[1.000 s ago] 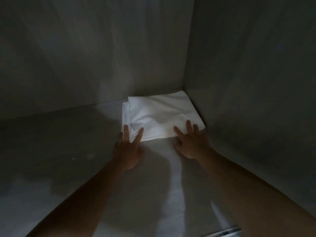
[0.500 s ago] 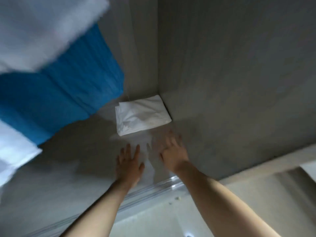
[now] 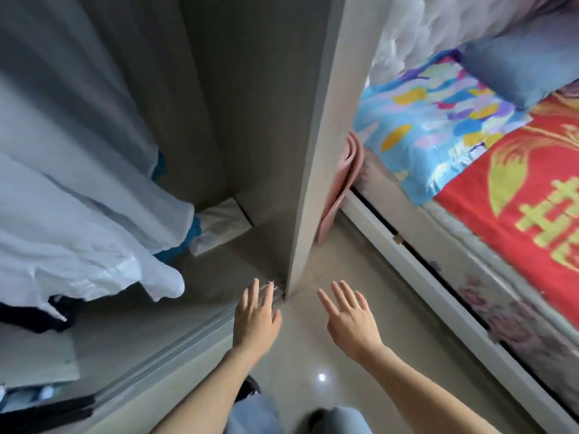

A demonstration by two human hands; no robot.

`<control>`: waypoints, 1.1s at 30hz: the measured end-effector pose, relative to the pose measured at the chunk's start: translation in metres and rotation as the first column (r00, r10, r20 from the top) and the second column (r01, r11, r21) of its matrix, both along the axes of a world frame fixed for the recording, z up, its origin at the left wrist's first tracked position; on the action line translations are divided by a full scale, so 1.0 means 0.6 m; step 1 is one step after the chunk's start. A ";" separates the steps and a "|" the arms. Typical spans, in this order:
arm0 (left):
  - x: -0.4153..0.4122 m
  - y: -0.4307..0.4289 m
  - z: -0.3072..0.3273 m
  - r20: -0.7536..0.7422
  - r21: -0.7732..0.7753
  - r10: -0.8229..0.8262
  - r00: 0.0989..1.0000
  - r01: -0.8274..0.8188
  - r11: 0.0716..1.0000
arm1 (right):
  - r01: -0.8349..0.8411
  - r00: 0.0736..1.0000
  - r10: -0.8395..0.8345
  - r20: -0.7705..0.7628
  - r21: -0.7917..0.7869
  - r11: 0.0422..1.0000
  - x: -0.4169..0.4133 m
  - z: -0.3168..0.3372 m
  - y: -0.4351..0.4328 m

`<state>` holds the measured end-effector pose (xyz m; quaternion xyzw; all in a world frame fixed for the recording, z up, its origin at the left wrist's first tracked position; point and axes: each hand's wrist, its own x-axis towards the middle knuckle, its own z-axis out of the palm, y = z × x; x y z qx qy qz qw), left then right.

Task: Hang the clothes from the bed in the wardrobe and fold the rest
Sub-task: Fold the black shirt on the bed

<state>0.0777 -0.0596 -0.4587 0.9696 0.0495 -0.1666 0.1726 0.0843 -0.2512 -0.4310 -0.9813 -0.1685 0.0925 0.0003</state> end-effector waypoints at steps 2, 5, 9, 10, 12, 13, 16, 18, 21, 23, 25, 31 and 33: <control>-0.024 -0.016 0.064 0.059 -0.053 0.012 0.998 -0.009 0.999 | 0.146 0.988 -0.149 0.033 0.095 0.985 -0.036 0.056 -0.027; -0.084 -0.041 0.126 0.198 -0.096 -0.016 0.980 0.036 0.995 | 0.294 0.953 -0.302 0.011 0.192 0.936 -0.128 0.096 -0.086; -0.146 -0.120 0.162 0.179 -0.100 -0.043 0.983 0.062 0.993 | 0.421 0.906 -0.424 -0.015 0.150 0.894 -0.238 0.130 -0.211; -0.158 -0.148 0.164 0.149 -0.084 -0.096 0.984 0.109 0.990 | 0.469 0.882 -0.472 -0.003 0.119 0.875 -0.268 0.136 -0.245; -0.188 -0.224 0.168 0.142 -0.098 -0.201 0.969 0.215 0.972 | 0.552 0.826 -0.557 0.089 0.076 0.830 -0.336 0.158 -0.318; -0.201 -0.275 0.177 0.150 -0.111 -0.260 0.954 0.277 0.954 | 0.601 0.779 -0.612 0.138 0.114 0.791 -0.373 0.179 -0.359; -0.234 -0.406 0.207 0.184 -0.155 -0.448 0.875 0.476 0.865 | 0.708 0.654 -0.724 0.220 0.161 0.688 -0.468 0.237 -0.443; -0.263 -0.488 0.226 0.179 -0.194 -0.576 0.797 0.603 0.774 | 0.762 0.579 -0.766 0.280 0.149 0.631 -0.540 0.270 -0.482; -0.301 -0.574 0.236 0.160 -0.315 -0.663 0.732 0.674 0.668 | 0.852 0.432 -0.806 0.403 0.109 0.511 -0.657 0.310 -0.512; -0.339 -0.647 0.251 0.169 -0.312 -0.783 0.599 0.786 0.534 | 0.944 0.212 -0.849 0.483 0.125 0.306 -0.763 0.356 -0.512; -0.374 -0.702 0.269 0.194 -0.271 -0.866 0.462 0.873 0.405 | 0.980 0.030 -0.858 0.512 0.153 0.125 -0.856 0.382 -0.488; -0.575 -0.807 0.352 0.354 -0.214 -0.928 -0.120 0.955 -0.205 | 0.892 -0.432 -0.693 0.577 0.158 -0.424 -1.074 0.411 -0.292; -0.649 -0.802 0.368 0.410 -0.204 -0.870 -0.274 0.902 -0.380 | 0.831 -0.511 -0.631 0.584 0.149 -0.536 -1.100 0.409 -0.230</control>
